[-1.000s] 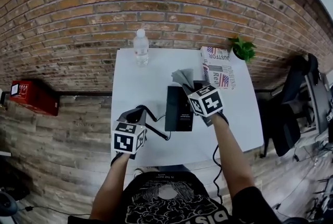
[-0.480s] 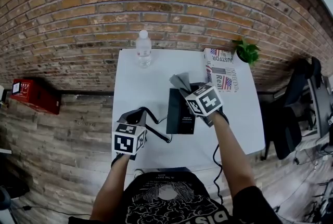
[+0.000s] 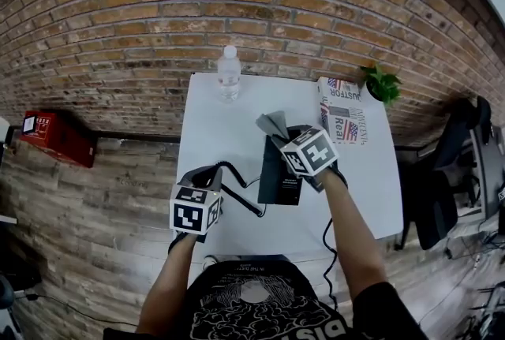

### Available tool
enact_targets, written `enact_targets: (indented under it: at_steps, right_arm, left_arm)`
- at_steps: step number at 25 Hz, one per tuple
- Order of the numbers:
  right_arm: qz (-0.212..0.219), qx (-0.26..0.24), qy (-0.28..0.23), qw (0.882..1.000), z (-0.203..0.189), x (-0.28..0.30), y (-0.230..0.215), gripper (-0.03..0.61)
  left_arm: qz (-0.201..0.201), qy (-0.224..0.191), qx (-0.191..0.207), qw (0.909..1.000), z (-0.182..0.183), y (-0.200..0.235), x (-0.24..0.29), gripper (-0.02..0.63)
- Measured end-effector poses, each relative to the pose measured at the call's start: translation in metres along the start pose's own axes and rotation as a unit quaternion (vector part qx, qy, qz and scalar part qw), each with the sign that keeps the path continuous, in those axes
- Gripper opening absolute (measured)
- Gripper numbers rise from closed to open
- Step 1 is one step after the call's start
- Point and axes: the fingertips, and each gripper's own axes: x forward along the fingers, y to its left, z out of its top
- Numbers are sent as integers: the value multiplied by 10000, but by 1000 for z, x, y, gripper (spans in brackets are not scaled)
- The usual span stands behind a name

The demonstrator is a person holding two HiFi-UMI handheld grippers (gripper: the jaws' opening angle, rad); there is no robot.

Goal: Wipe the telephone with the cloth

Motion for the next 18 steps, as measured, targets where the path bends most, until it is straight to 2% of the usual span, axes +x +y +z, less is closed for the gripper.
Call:
enact_targets:
  at_steps: [11,18]
  right_arm:
    - [155,-144,-5,9998,14,13,17,12]
    - [167,-211,-216,9994,28,12,28,12]
  left_arm:
    - [148,-7,-115,9998,-5,14,-11,6]
    - [179,-69,-90,9998,-2,18,-19,6]
